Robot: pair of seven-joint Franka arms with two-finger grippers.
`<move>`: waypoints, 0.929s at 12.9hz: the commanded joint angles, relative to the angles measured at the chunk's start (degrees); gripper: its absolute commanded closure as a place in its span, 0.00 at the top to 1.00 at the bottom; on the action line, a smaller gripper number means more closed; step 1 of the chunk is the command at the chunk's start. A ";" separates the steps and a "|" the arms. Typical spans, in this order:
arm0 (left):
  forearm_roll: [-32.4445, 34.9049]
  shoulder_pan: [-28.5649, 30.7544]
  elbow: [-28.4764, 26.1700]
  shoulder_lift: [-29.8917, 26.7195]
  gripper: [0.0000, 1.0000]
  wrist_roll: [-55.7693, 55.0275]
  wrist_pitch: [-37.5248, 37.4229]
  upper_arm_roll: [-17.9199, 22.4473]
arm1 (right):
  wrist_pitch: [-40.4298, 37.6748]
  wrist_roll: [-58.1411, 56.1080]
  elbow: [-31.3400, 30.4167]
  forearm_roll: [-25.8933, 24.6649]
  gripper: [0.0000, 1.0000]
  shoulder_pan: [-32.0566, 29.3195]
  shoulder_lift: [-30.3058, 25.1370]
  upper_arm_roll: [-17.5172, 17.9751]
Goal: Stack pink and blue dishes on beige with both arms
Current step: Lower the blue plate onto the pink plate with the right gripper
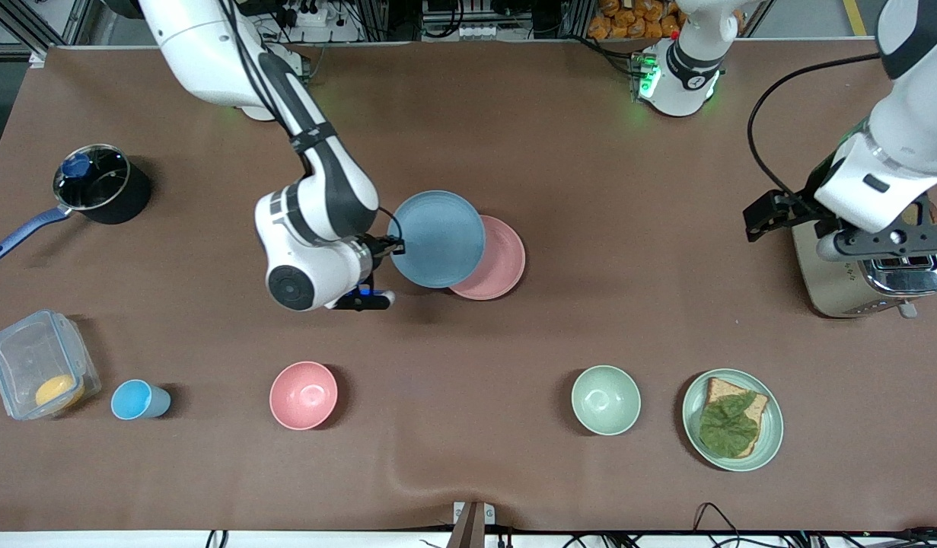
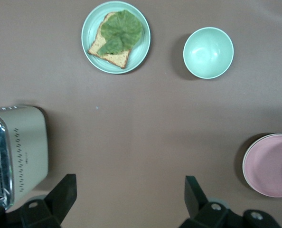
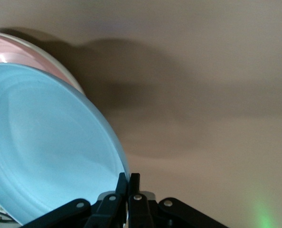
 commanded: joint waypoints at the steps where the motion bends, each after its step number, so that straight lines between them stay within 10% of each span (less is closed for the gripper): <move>1: 0.63 -3.61 -0.39 -3.27 1.00 3.02 -0.96 4.72 | 1.76 1.75 3.05 4.13 0.00 1.87 2.50 -0.74; 5: -1.74 -13.03 -0.65 -3.72 1.00 6.19 -1.31 17.03 | 6.51 1.93 3.32 4.49 0.00 4.25 4.78 -0.74; 12: -2.10 -12.77 -1.53 -4.42 1.00 9.45 -1.75 18.19 | 9.76 1.93 3.32 6.51 0.00 5.92 6.46 -0.74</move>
